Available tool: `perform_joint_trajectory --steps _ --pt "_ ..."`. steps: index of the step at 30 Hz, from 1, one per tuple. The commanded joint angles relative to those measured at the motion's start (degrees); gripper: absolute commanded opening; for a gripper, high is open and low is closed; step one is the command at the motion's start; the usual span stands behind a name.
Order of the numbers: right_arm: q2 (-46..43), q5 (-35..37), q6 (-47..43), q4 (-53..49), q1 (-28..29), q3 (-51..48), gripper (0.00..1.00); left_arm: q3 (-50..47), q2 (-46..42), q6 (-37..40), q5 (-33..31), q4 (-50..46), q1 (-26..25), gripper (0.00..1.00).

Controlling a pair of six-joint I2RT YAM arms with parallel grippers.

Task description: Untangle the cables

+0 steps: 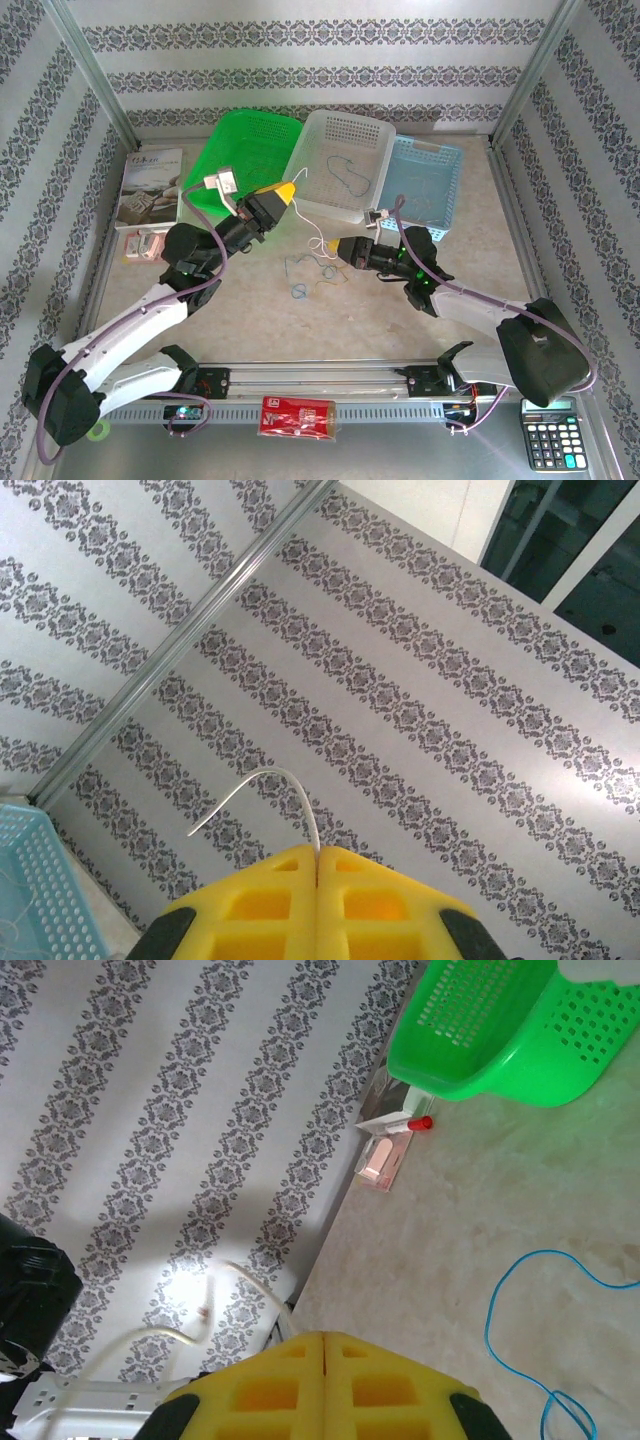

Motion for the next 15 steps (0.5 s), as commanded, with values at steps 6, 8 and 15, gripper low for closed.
perform_joint_trajectory --steps 6,8,15 --pt "-1.70 -0.85 1.10 2.04 0.14 -0.49 0.40 -0.15 0.23 0.71 4.34 6.23 1.69 0.00" --pt "-2.12 -1.07 2.08 2.48 0.23 -0.33 0.48 -0.09 0.61 0.69 5.69 7.67 2.06 0.00" --pt "-2.92 -3.17 4.58 3.44 0.83 1.24 0.53 0.50 2.28 -0.28 8.05 11.76 2.99 0.00"
